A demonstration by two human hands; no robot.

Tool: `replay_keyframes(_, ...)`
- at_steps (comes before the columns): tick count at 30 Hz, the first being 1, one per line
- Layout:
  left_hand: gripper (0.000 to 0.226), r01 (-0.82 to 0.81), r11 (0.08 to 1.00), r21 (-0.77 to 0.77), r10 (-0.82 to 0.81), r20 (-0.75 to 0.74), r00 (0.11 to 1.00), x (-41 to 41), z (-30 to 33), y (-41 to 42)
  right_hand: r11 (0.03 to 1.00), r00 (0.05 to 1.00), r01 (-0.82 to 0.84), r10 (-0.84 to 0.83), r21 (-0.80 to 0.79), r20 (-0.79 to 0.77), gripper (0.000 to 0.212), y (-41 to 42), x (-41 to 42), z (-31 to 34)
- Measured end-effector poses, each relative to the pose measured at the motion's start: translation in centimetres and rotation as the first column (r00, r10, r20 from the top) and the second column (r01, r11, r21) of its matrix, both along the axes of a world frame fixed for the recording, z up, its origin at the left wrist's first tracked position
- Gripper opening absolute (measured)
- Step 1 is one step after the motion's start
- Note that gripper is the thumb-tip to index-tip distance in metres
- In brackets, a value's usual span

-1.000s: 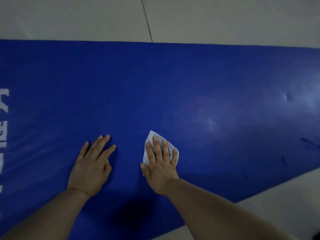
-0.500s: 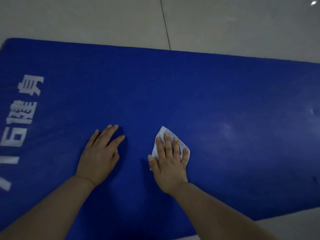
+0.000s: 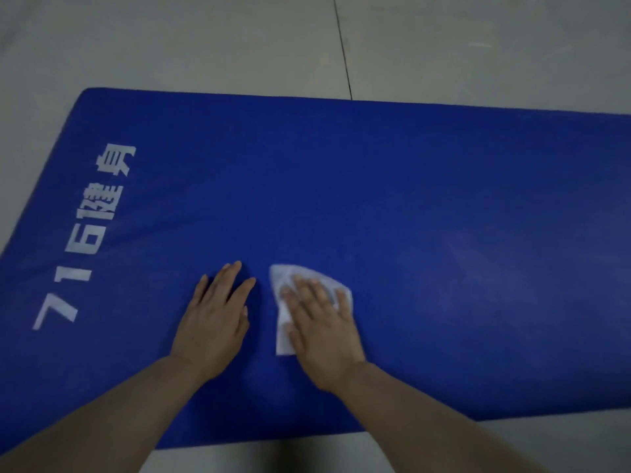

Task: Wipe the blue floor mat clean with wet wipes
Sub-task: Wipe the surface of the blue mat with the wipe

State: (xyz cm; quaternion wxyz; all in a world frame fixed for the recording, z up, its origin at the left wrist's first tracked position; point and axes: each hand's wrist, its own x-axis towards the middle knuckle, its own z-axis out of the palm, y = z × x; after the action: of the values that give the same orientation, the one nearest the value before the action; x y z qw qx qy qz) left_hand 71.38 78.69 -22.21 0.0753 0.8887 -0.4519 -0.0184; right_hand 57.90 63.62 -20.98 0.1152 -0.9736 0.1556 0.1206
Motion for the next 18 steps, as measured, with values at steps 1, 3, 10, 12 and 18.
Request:
replay_keyframes(1, 0.05, 0.001, 1.0, -0.004, -0.001, -0.009, 1.0, -0.1, 0.0, 0.0, 0.992, 0.992, 0.125, -0.125, -0.019, 0.018, 0.055, -1.3, -0.8, 0.1)
replay_keyframes(3, 0.05, -0.009, 1.0, -0.019, 0.009, -0.03, 1.0, -0.3, 0.0, 0.0, 0.947, 0.951, 0.308, -0.306, -0.087, 0.04, 0.061, -4.1, -2.7, -0.2)
replay_keyframes(10, 0.053, -0.003, 1.0, 0.0, 0.003, -0.079, 0.997, -0.2, -0.4, 0.2, 0.891, 0.89, 0.454, -0.455, -0.028, -0.043, 0.067, -2.2, -2.8, 0.5)
replay_keyframes(12, 0.053, -0.001, 1.0, -0.003, 0.0, -0.086, 0.996, -0.1, -0.3, 0.2, 0.955, 0.956, 0.293, -0.292, -0.036, 0.018, 0.064, 0.4, -1.1, 0.3)
replay_keyframes(18, 0.054, -0.009, 1.0, -0.007, 0.008, -0.107, 0.994, 0.0, -0.1, 0.2, 0.996, 0.994, -0.03, 0.038, -0.082, 0.104, 0.06, 0.1, 0.5, -0.2)
